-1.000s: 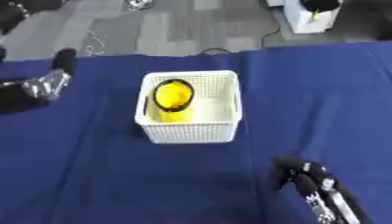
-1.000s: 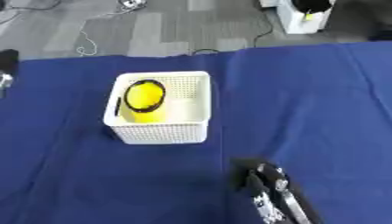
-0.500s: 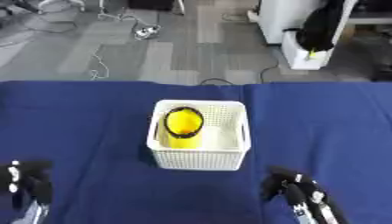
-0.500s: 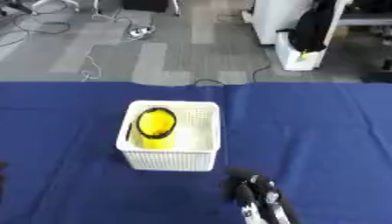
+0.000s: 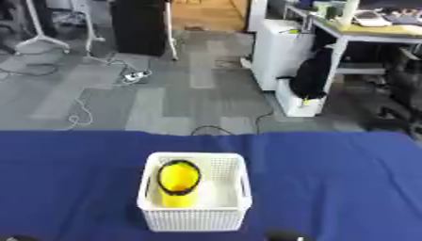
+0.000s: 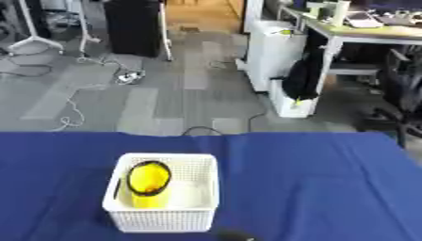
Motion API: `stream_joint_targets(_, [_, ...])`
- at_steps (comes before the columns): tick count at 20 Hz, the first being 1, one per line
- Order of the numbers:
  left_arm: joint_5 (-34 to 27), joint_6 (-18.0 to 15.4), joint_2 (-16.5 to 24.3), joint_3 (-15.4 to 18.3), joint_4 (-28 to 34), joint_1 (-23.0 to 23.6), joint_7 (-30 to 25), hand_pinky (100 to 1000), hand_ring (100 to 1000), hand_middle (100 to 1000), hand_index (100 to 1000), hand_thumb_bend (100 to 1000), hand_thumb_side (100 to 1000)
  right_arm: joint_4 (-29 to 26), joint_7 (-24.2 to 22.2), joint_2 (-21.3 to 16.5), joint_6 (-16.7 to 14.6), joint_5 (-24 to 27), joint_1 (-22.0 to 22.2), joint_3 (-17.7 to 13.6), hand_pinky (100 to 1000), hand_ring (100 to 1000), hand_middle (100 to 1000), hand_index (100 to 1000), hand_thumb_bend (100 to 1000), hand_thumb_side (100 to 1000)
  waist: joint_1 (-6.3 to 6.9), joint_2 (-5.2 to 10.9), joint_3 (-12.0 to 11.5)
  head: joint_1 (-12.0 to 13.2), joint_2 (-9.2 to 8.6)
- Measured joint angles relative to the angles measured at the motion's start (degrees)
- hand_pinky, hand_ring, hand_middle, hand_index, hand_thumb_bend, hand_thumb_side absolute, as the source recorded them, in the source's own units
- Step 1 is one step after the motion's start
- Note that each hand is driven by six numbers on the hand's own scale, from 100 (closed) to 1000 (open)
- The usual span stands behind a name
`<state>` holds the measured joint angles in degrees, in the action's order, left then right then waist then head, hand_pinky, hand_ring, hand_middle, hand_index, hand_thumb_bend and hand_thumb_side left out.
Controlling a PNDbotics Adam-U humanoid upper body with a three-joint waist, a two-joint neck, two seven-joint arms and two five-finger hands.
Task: Pick up objects on the table and place them in the box.
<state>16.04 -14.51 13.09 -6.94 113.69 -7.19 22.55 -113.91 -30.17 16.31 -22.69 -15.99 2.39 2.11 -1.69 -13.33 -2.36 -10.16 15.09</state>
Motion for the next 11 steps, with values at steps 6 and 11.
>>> stream_joint_targets(6, [-0.57,0.87,0.02,-1.86,0.0,-0.03,1.48,100,100,100,376,100,632,0.0,-0.97,-0.73,-0.43,2.95,0.02,0.38,136,283,314,512,100,734,0.36,0.32,0.66,-0.8,-2.58])
stream_joint_targets(11, [-1.78,0.53,0.0,-2.21,0.0,0.11,0.18,100,100,100,372,100,625,0.0,-3.48,-1.24,-0.93,4.4,0.05,0.48,100,207,207,403,100,720,0.76,0.47,1.0,-0.92,-3.48])
